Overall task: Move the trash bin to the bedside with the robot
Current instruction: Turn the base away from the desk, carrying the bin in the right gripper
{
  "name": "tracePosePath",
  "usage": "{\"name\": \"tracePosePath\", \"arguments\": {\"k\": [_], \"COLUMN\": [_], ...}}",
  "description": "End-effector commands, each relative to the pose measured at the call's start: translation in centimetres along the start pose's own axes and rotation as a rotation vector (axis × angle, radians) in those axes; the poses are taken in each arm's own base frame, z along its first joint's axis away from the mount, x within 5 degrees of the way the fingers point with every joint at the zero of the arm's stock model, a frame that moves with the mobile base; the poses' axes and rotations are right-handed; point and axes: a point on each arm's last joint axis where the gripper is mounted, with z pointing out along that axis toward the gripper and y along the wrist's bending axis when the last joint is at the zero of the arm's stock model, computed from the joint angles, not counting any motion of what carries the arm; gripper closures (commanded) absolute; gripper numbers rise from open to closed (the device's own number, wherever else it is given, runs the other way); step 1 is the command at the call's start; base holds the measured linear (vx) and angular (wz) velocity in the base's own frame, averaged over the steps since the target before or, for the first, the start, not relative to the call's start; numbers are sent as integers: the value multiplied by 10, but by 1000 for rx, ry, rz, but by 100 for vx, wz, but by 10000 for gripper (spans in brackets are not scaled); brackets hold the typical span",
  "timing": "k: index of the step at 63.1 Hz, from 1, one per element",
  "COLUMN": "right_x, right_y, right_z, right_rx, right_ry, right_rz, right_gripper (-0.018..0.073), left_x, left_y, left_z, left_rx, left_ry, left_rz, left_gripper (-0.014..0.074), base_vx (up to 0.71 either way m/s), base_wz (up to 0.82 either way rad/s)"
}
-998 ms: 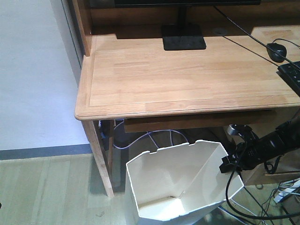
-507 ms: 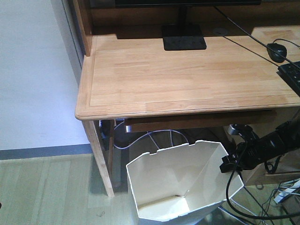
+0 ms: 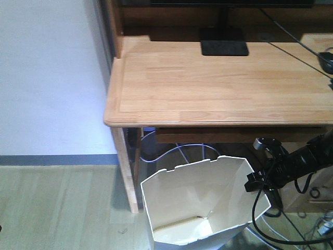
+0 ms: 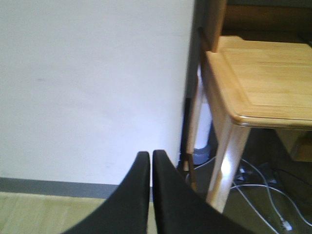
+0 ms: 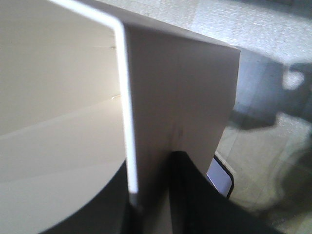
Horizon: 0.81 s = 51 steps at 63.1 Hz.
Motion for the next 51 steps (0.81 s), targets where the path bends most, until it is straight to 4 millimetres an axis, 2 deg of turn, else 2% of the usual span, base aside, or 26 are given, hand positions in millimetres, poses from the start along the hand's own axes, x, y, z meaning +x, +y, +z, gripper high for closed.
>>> {"name": "tracePosePath", "arguments": {"k": [1, 51], "right_x": [-15, -15], "right_y": [25, 25], "right_z": [-23, -23], "right_rx": [-183, -183], "right_ry": [-71, -71], "right_rz": [0, 0], "right_gripper": [564, 564], "left_x": [-5, -5], "left_y": [-1, -1], "left_z": [-1, -1], "left_rx": [11, 11], "left_ry": [-76, -76], "left_rz": [-6, -6], "left_gripper": [603, 603], "base_vx": [-5, -5], "base_wz": [36, 48]}}
